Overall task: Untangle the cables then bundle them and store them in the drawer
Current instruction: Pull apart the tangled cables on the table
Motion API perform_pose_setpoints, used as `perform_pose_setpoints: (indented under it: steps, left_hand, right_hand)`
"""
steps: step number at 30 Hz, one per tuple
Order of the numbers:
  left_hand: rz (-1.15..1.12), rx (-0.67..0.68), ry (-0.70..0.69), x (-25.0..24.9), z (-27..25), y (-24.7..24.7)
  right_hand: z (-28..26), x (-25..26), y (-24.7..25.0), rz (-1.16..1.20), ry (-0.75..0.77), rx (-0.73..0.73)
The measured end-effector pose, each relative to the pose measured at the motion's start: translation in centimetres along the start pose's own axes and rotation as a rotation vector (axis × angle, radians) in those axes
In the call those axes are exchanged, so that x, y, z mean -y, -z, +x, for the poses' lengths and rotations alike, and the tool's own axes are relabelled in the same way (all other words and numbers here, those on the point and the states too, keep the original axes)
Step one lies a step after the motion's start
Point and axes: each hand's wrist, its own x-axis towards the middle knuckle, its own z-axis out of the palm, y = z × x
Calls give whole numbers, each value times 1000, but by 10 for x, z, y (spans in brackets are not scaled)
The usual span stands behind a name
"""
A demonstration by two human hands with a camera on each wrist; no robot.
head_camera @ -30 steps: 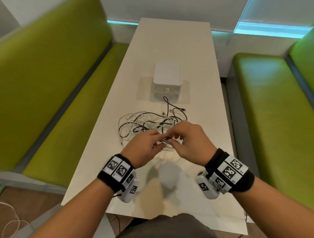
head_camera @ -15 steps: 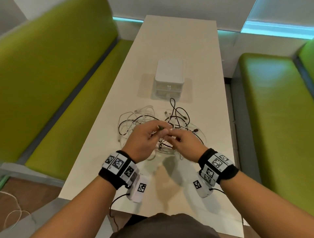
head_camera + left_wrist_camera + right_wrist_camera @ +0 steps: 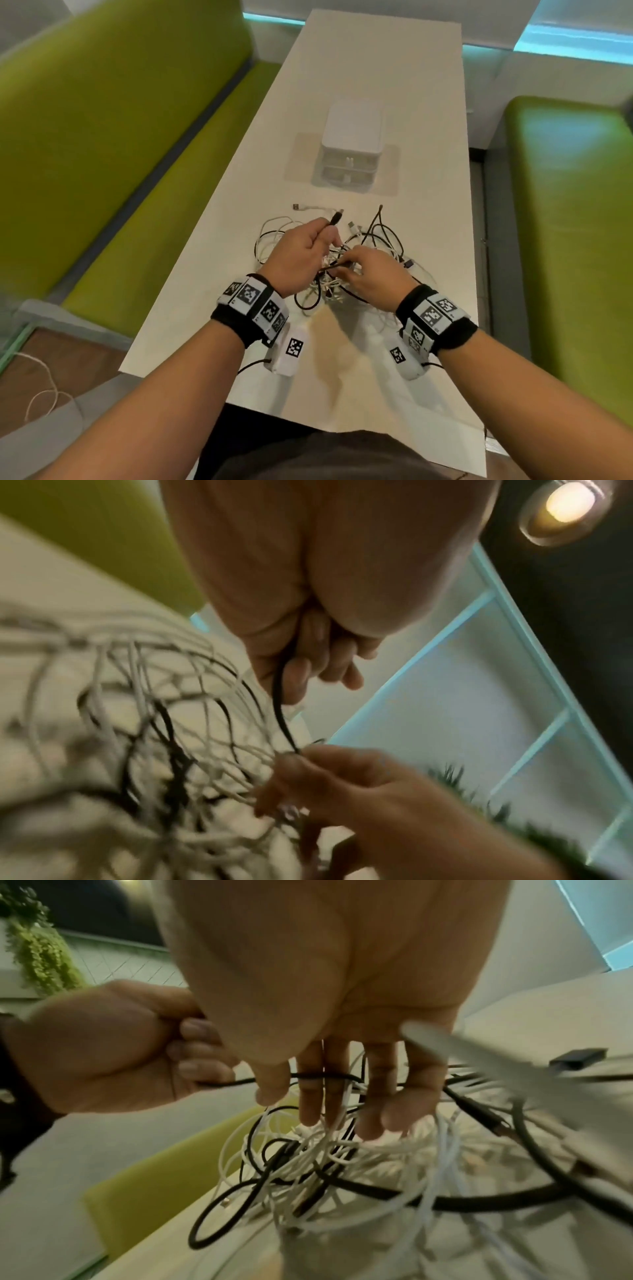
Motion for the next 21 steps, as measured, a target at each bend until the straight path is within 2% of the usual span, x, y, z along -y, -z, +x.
perform_pose_setpoints:
  steps: [2,6,9,11,14,18,21]
  left_hand:
    - [244,45,2,2,4,5]
    - [243,117,30,6,7,13]
    - [449,210,26,10,13,19]
    - [514,250,-8,6,18,23]
    - [440,193,-73,-3,24,32]
    - [357,137,-113,-12,25,37]
    - [392,103,-87,-10,22,40]
  right_hand:
    - [2,-3,1,14,5,-78]
    - [3,-5,4,32,33,-261]
    - [7,4,9,24,60,-314]
    - [13,6,8,-82,101,-318]
    - [18,1,5,-195,74,-303]
    - [20,0,2,-179,-24,-170]
    - [20,1,5,-149,-27,-129]
